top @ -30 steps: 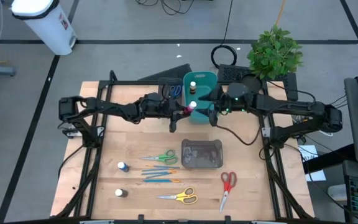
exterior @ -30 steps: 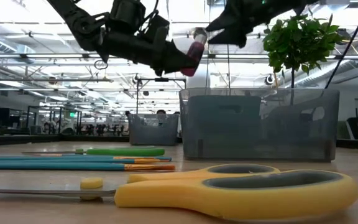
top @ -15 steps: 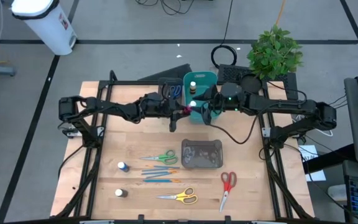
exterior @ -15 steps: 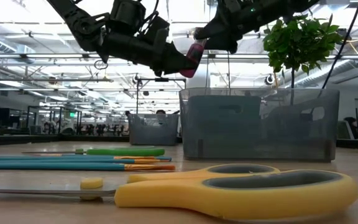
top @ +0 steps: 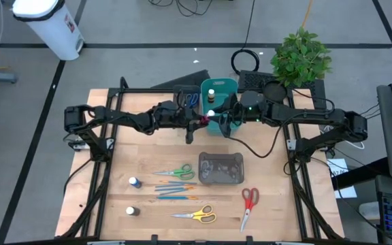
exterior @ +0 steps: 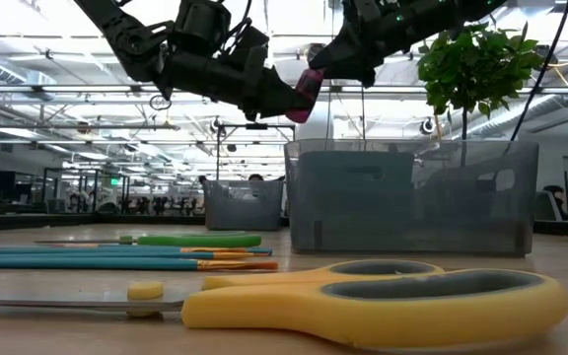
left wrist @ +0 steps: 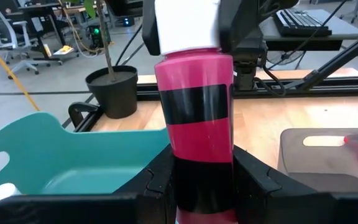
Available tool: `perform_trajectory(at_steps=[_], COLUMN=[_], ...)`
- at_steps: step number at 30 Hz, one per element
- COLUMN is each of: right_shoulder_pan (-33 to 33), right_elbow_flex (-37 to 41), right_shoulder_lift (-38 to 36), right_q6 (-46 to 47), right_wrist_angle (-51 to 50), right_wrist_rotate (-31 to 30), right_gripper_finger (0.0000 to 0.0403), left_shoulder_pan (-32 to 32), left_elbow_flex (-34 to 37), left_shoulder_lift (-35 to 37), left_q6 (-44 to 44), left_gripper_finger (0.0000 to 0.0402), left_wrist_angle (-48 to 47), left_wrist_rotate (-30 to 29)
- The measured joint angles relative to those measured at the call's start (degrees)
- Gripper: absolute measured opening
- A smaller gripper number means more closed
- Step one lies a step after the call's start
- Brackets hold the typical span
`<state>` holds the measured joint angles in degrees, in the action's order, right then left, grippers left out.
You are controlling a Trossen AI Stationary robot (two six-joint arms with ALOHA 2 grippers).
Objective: Pick & Place Paint Supplies
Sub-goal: Put the pink paint bottle into the green bin
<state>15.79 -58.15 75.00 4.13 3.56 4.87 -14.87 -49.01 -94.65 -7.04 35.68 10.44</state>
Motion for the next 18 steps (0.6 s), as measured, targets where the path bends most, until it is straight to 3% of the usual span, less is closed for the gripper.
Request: perform_trajectory(at_steps=[6, 11, 15, 18], right_shoulder_pan=[0.0, -0.2, 0.0, 0.5], right_elbow_flex=[0.0, 0.0, 0.0, 0.0], right_shoulder_lift=[0.0, 0.0, 0.0, 0.0], right_q6=[-0.1, -0.5, -1.1, -0.9], right_wrist_angle=[0.2, 1.4, 1.9, 1.9], right_wrist_rotate=[0.1, 0.0, -0.5, -0.5], right_gripper_finger=[0.0105, 0.0105, 0.0105, 0.0105], left_shoulder_pan=[0.0, 0.4, 1.7, 2.2], left_elbow_flex=[0.0, 0.0, 0.0, 0.0], left_shoulder_lift=[0.0, 0.0, 0.4, 2.6], left_q6=[-0.8, 0.3, 3.1, 3.5], left_gripper_finger=[0.0112, 0.0169, 0.0212, 0.024], left_wrist_angle=[0.1, 0.1, -0.6, -2.5], left_wrist_rotate=[-0.2, -0.9, -8.1, -10.3])
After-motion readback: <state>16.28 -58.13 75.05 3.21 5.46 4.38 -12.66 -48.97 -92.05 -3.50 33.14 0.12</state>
